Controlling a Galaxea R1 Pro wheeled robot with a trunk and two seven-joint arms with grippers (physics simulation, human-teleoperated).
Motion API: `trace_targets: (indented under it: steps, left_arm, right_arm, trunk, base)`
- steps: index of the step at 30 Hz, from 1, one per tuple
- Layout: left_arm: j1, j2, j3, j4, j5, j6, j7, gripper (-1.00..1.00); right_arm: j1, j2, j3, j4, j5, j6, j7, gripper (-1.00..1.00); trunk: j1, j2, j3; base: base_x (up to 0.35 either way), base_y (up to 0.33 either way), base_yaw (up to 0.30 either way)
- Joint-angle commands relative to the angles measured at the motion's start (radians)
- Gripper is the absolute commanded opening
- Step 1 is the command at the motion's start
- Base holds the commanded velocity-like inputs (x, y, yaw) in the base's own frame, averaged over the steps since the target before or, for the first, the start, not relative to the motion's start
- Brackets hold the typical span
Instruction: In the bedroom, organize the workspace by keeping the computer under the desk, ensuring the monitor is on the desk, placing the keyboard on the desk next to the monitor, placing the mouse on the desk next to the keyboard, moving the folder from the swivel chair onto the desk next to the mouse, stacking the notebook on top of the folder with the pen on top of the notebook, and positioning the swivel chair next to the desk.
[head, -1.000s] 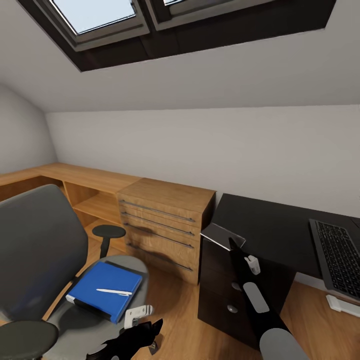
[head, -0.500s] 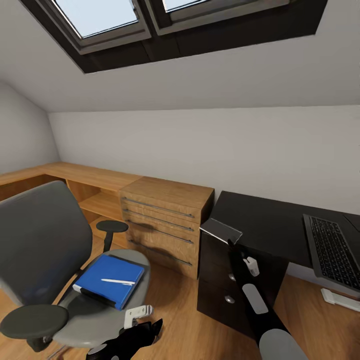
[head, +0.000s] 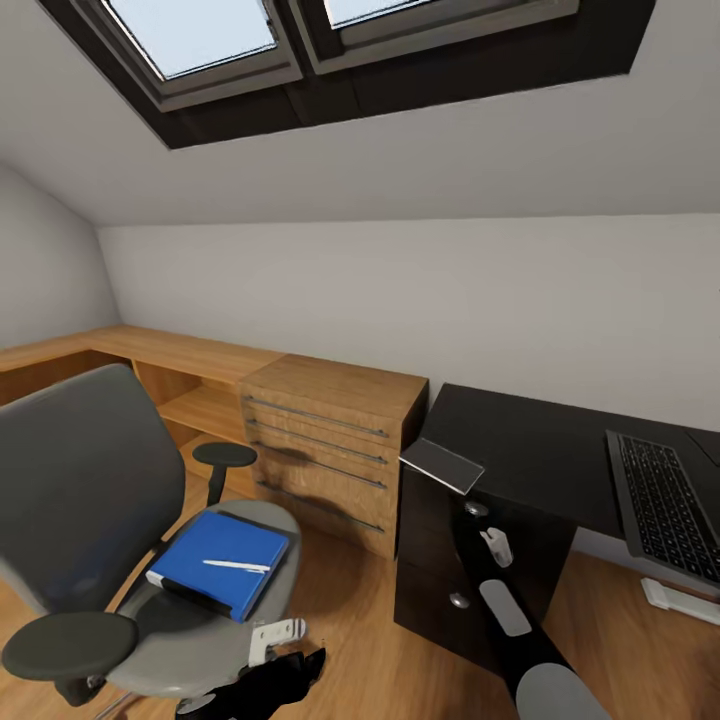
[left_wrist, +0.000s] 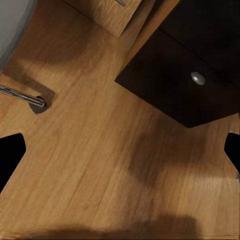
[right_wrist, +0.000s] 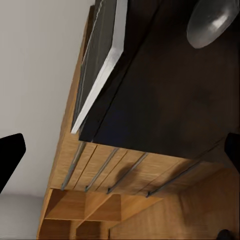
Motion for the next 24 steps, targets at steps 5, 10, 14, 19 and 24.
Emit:
trace_targets:
  steps: [5,10,14,19,24]
  left_arm:
    - [0.000,-0.001,0.000,0.029,0.000,0.005,0.001,1.00]
    - [0.000,-0.003,-0.005,0.038,-0.004,0.006,0.002,1.00]
    - [0.000,-0.005,-0.008,0.039,-0.008,0.007,0.002,1.00]
    - [0.000,-0.003,-0.007,0.042,-0.010,0.007,0.002,1.00]
    - [0.000,-0.002,-0.029,0.104,-0.029,0.006,0.007,1.00]
  right_arm:
    - [-0.001,0.002,-0.004,0.022,0.032,0.000,-0.016,1.00]
    - [-0.001,0.000,-0.006,0.056,0.115,-0.038,-0.048,1.00]
    - [0.002,-0.027,-0.006,0.227,0.315,-0.281,-0.056,1.00]
    - [0.002,-0.034,-0.008,0.394,0.478,-0.515,-0.059,1.00]
    - [0.005,-0.039,-0.008,0.532,0.531,-0.647,-0.059,1.00]
  trunk:
    - [-0.019,0.035,0.015]
    - [-0.039,0.070,0.031]
    - [-0.054,0.098,0.043]
    - [-0.073,0.133,0.059]
    - [-0.092,0.168,0.075]
  base:
    - [0.000,0.000,0.000]
    - [0.000,0.000,0.000]
    - [0.000,0.000,0.000]
    - [0.000,0.000,0.000]
    - [0.000,0.000,0.000]
